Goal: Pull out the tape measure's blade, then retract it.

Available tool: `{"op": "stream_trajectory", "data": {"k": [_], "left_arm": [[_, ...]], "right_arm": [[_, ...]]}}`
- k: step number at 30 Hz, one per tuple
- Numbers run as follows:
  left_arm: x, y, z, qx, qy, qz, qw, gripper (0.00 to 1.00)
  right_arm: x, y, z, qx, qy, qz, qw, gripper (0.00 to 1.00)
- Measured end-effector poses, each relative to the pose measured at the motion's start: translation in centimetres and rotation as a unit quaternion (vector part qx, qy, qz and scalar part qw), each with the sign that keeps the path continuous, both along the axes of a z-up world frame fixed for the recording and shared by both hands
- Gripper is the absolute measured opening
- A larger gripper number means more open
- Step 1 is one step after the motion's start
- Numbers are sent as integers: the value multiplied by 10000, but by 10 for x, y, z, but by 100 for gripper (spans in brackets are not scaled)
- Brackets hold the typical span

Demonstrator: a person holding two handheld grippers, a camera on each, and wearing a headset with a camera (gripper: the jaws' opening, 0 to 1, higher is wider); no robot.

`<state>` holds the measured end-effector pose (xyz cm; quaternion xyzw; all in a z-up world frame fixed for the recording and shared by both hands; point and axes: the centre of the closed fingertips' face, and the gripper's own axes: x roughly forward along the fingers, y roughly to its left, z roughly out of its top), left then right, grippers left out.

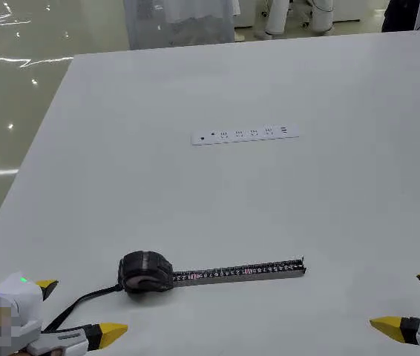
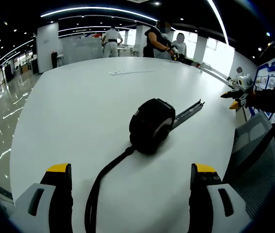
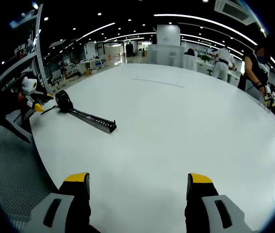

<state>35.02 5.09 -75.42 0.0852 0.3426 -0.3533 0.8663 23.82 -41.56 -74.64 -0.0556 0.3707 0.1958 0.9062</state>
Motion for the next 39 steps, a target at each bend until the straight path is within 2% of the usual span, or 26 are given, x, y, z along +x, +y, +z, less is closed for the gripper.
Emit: {"op": "stream_trajectory", "data": {"k": [3,7,10,11,13,15,19,22,24,25,27,29,34,36,37,39], "left_arm": [[0,3,-1,47,29,35,10000,99],[3,3,1,136,35,60,9999,99],[6,3,3,126,48,80,9999,99],[6,3,4,112,55,120,9999,99],[3,-1,9,-134,242,197,9994,99],[6,-1,11,-133,136,212,9996,99],[5,0,11,-41,82,121,9999,99],[5,-3,13,-58,-36,50,10000,99],[1,-5,9,-67,87,27,9999,99],[-2,-4,4,27,177,-20,9998,99],[-3,-4,3,107,94,-107,9998,99],[-3,-4,3,63,137,-79,9999,99],[-1,-1,3,33,111,23,9999,99],[0,-3,5,-7,113,59,9999,99],[4,-2,7,-72,108,195,9997,99],[6,0,6,-7,71,211,9998,99]], "right_arm": [[-4,-2,-3,-110,34,61,9999,83],[-8,-3,-5,-84,45,58,9999,89],[-9,-6,-6,-167,51,89,9998,94],[-8,-5,-5,-145,46,95,9998,95],[-8,-2,-3,-93,32,158,9998,96],[-8,-2,-2,-80,29,176,9998,98],[-9,-1,-1,-36,86,195,9998,99],[-11,0,-1,-6,138,183,9997,99],[-13,-1,-3,-24,196,164,9997,99],[-14,-2,-4,-35,222,148,9996,99],[-17,-2,-6,-31,298,151,9994,99],[-18,-2,-7,-68,315,157,9994,99],[-18,-1,-8,-56,328,110,9994,99],[-17,1,-8,-178,294,234,9991,99],[-18,2,-10,-263,319,334,9986,99],[-19,4,-11,-297,347,388,9982,99]]}}
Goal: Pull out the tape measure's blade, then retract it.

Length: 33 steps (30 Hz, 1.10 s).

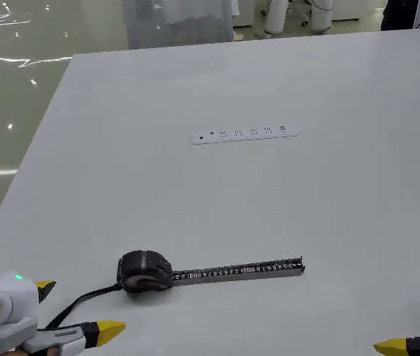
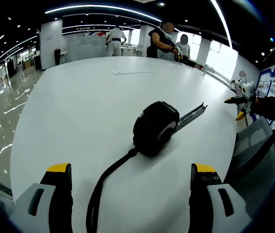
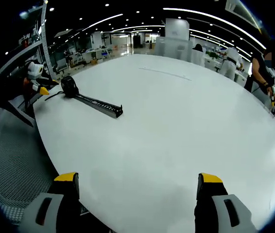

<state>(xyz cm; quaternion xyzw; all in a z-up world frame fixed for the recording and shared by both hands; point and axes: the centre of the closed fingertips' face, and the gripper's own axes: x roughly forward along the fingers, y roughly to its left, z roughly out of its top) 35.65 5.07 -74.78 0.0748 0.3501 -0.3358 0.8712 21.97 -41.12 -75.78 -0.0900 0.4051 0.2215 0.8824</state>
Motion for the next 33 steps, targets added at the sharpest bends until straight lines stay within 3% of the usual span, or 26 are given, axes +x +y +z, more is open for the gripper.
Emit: {"op": "stream_trajectory", "data": {"k": [2,5,7,8,12,15,22,29,32,33], "left_arm": [[2,1,0,6,43,40,10000,99],[7,1,3,-11,-47,119,9999,99],[9,-2,8,-221,-22,236,9995,99],[11,-4,11,-277,-101,231,9993,99],[11,-12,10,-259,-70,146,9995,99],[11,-18,11,-177,-160,-2,9997,99],[16,-37,13,-143,-132,-84,9998,97],[26,-59,14,-251,-113,20,9996,95],[34,-63,13,-338,-187,420,9984,92],[31,-69,10,-381,-146,422,9983,93]], "right_arm": [[0,1,0,28,16,-15,10000,99],[-1,4,1,94,53,-72,9999,99],[-1,3,-1,84,100,-90,9999,99],[-1,4,-1,95,100,-99,9999,99],[2,4,2,91,67,-90,9999,99],[7,6,5,152,39,-107,9998,99],[22,15,9,56,40,183,9998,99],[35,26,12,-46,6,470,9989,99],[38,31,10,-145,71,677,9976,99],[40,32,8,-223,96,783,9966,99]]}}
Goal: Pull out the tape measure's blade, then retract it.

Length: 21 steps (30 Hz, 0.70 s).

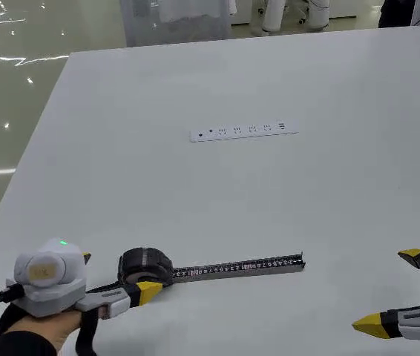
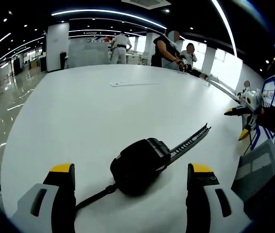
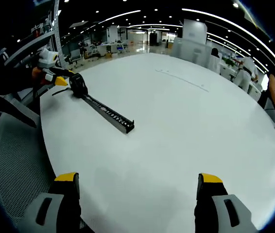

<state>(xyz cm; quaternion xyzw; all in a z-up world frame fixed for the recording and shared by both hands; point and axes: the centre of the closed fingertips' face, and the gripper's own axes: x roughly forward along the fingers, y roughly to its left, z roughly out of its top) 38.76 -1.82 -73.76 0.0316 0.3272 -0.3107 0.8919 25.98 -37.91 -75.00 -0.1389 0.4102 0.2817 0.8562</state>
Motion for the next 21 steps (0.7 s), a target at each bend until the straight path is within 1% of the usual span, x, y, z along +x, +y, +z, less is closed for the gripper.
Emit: {"op": "stream_trajectory", "data": {"k": [1,2,3,4,5,6,7,8,9,10,12,13,14,15,16,17,18,19,21], "left_arm": [[-2,-3,-2,44,-29,-21,10000,95],[-2,-4,-3,155,-96,11,9998,97],[-3,-6,-5,243,-130,39,9996,97],[-4,-6,-6,240,-125,86,9996,96],[-3,-6,-8,215,-109,192,9995,96],[-3,-7,-9,163,-77,263,9995,96],[-3,-7,-10,93,-39,397,9992,95],[-1,-4,-10,115,-74,587,9982,96],[2,1,-10,183,-161,813,9964,99],[0,7,-10,295,-238,1148,9927,98],[-8,-3,-13,280,-246,970,9946,99],[-7,-1,-11,405,-492,1027,9927,99],[-10,-1,-13,395,-485,1080,9922,99],[-13,-3,-15,313,-428,1119,9923,99],[-15,-3,-16,234,-417,1200,9916,99],[-17,-4,-20,206,-379,1204,9918,99],[-19,-7,-23,165,-294,1162,9927,99],[-20,-7,-27,181,-260,1139,9930,99],[-19,-8,-27,173,-231,1135,9931,97]], "right_arm": [[1,1,-1,-37,22,49,10000,99],[2,3,-2,-68,67,116,9999,99],[4,5,-3,-111,90,188,9997,99],[5,7,-3,-139,98,249,9995,99],[10,5,-3,-159,83,337,9993,99],[11,7,-3,-178,103,419,9989,99],[15,7,-3,-261,92,492,9984,99],[17,9,-4,-306,74,571,9979,99],[19,10,-4,-343,62,666,9972,99],[21,11,-5,-402,89,768,9962,99],[27,11,-6,-500,64,903,9946,99],[31,12,-5,-534,49,958,9940,99],[33,13,-4,-547,39,989,9936,99],[37,14,-3,-556,23,1035,9931,99],[40,14,-3,-579,17,1080,9925,99],[44,15,-3,-632,7,1152,9913,99],[46,15,-2,-670,-8,1192,9906,99],[48,16,-1,-698,-32,1234,9899,99],[53,20,-1,-713,-25,1356,9882,99]]}}
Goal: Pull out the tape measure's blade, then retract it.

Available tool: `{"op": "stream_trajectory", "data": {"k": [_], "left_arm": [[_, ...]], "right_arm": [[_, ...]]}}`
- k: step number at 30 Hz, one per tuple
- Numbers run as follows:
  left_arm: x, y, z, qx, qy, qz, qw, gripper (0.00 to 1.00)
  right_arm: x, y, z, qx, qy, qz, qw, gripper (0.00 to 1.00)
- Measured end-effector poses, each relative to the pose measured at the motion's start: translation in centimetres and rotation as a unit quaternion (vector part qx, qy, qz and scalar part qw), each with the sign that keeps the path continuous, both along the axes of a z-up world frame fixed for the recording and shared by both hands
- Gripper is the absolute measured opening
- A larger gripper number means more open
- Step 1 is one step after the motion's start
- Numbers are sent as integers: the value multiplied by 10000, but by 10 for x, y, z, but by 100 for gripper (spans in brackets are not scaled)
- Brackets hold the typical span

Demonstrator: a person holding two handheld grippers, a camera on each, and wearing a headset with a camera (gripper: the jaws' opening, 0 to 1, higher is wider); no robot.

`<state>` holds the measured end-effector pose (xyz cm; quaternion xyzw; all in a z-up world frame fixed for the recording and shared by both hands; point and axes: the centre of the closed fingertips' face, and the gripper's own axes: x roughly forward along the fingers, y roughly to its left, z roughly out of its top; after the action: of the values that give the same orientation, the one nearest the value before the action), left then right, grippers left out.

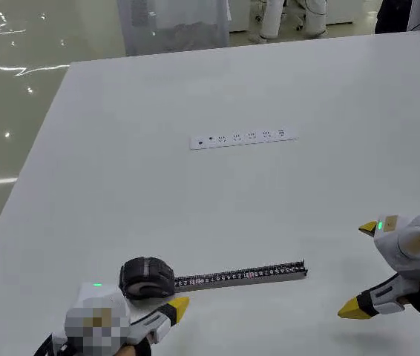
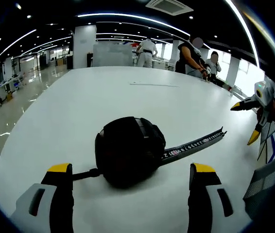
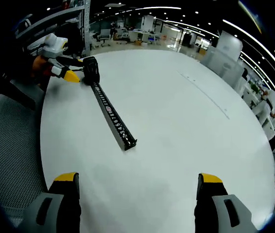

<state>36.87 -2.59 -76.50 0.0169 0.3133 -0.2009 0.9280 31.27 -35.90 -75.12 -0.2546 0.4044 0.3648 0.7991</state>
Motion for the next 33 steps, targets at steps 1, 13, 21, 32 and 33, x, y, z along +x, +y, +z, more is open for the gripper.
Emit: {"op": "stream_trajectory", "data": {"k": [1,13,21,32,33], "left_arm": [[1,-1,1,-57,14,2,10000,96],[18,-8,6,-399,-22,145,9991,83],[11,-5,4,-358,-21,136,9993,82],[14,-6,6,-340,-89,171,9992,83],[14,-6,6,-343,-91,170,9992,83]], "right_arm": [[2,1,0,-25,6,36,10000,99],[25,48,1,216,45,1153,9931,71],[26,58,-14,-83,368,1747,9839,45],[23,55,-40,-481,893,2008,9744,26],[23,55,-42,-495,913,1999,9743,24]]}}
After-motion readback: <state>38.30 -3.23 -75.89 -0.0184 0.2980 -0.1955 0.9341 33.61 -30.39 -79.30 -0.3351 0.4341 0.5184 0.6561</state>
